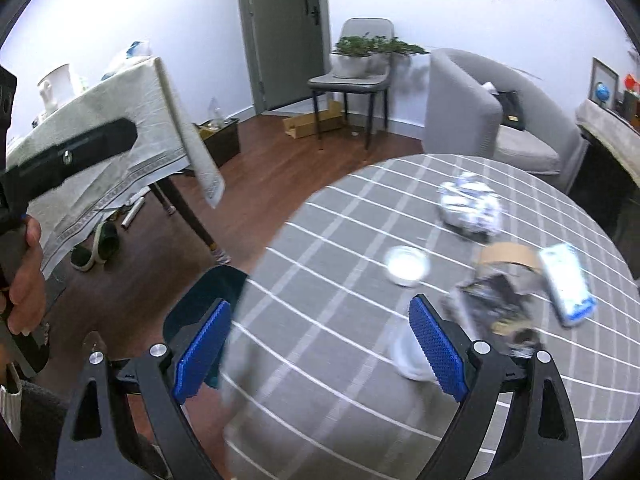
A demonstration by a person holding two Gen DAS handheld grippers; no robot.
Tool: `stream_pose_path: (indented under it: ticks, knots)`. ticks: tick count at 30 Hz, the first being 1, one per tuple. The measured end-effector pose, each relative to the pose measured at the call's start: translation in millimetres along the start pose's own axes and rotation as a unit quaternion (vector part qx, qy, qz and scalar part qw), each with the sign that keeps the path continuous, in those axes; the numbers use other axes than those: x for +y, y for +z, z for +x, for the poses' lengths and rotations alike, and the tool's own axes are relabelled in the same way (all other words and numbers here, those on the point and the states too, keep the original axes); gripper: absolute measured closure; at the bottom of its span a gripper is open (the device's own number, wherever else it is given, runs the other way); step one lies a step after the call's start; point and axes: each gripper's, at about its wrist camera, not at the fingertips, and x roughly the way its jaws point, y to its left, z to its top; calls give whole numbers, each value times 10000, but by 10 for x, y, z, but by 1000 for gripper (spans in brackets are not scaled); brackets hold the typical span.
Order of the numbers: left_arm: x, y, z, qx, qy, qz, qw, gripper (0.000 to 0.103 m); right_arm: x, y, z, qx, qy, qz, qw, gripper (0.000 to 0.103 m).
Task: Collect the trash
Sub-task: 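Move both grippers back from the bin to the table, then grasp the black pouch with the right gripper while the left gripper grasps the clear plastic lid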
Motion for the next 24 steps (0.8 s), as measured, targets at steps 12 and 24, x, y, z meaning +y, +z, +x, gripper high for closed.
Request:
stream_pose_path:
  ticks: [12,24]
  knots:
    - [-518,-150,395,472,-503,298,9972,19,-737,-184,-296,-23,-402,395,9984,12]
    - [-987,-416,778,1249,-1131,882,9817,18,-978,-308,-141,492,-244,223,9982,27]
